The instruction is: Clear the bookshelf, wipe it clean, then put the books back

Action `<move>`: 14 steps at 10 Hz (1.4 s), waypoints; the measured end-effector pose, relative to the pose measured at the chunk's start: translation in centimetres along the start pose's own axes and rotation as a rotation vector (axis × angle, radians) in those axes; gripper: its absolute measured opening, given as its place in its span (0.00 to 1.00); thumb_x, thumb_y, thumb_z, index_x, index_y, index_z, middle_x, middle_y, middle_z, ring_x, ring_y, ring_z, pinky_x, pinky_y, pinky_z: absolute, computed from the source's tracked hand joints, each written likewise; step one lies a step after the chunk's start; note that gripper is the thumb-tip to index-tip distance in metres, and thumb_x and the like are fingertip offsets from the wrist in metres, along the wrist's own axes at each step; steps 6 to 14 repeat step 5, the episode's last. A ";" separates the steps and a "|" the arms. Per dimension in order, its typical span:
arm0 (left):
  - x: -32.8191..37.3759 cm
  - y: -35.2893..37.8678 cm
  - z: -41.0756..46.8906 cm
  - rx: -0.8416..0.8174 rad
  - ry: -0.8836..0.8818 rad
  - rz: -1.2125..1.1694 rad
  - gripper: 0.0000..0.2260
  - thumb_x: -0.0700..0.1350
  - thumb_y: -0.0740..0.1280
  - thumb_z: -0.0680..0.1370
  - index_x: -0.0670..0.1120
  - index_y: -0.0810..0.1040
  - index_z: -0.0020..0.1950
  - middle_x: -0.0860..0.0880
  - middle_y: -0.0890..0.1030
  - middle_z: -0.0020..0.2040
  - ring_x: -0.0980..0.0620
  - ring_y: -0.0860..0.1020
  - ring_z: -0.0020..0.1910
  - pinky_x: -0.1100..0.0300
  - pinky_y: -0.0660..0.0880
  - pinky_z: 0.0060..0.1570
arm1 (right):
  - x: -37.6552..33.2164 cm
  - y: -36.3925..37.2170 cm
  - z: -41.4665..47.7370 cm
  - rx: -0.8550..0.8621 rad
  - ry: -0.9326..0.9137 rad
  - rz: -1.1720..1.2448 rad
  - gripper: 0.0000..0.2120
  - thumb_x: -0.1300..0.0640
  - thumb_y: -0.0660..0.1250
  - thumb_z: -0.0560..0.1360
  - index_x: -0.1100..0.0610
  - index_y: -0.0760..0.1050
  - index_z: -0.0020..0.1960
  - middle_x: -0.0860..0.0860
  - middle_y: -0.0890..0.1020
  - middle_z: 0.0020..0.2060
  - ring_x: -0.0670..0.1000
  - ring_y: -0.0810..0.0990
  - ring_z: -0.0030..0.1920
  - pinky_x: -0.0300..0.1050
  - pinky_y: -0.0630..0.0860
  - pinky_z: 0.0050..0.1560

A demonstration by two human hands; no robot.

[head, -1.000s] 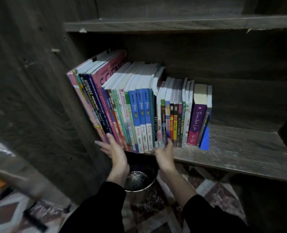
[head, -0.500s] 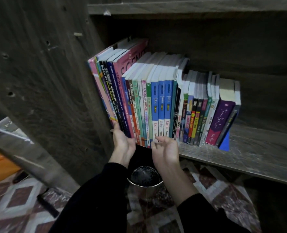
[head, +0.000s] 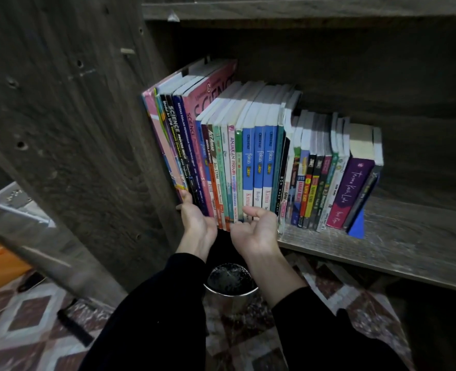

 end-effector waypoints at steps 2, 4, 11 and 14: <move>-1.1 -0.8 1.9 0.158 0.080 0.059 0.37 0.69 0.57 0.73 0.51 0.57 0.77 0.44 0.71 0.70 0.45 0.76 0.62 0.43 0.75 0.59 | -1.5 -0.5 -0.8 -0.067 0.060 -0.104 0.11 0.66 0.57 0.75 0.67 0.72 0.55 0.68 0.77 0.58 0.66 0.75 0.61 0.62 0.70 0.63; -4.2 2.3 -2.1 0.005 -0.014 0.254 0.30 0.61 0.56 0.78 0.46 0.61 0.75 0.42 0.75 0.66 0.41 0.76 0.62 0.40 0.72 0.61 | -5.5 -1.8 -3.4 0.164 0.026 -0.582 0.09 0.62 0.59 0.77 0.65 0.70 0.55 0.63 0.77 0.51 0.61 0.74 0.61 0.55 0.66 0.66; -4.9 3.4 -8.5 -0.156 -0.077 0.417 0.16 0.50 0.59 0.82 0.45 0.71 0.67 0.47 0.80 0.58 0.49 0.79 0.55 0.48 0.75 0.57 | -7.5 -3.7 -7.5 0.196 -0.098 -0.726 0.06 0.60 0.60 0.77 0.60 0.75 0.49 0.59 0.78 0.51 0.57 0.77 0.54 0.53 0.69 0.60; -4.9 3.4 -8.5 -0.156 -0.077 0.417 0.16 0.50 0.59 0.82 0.45 0.71 0.67 0.47 0.80 0.58 0.49 0.79 0.55 0.48 0.75 0.57 | -7.5 -3.7 -7.5 0.196 -0.098 -0.726 0.06 0.60 0.60 0.77 0.60 0.75 0.49 0.59 0.78 0.51 0.57 0.77 0.54 0.53 0.69 0.60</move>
Point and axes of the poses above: each hand's wrist, its own z-axis towards the middle knuckle, its own y-axis out of the palm, x = y × z, the point moved 2 cm from there along z, towards the middle knuckle
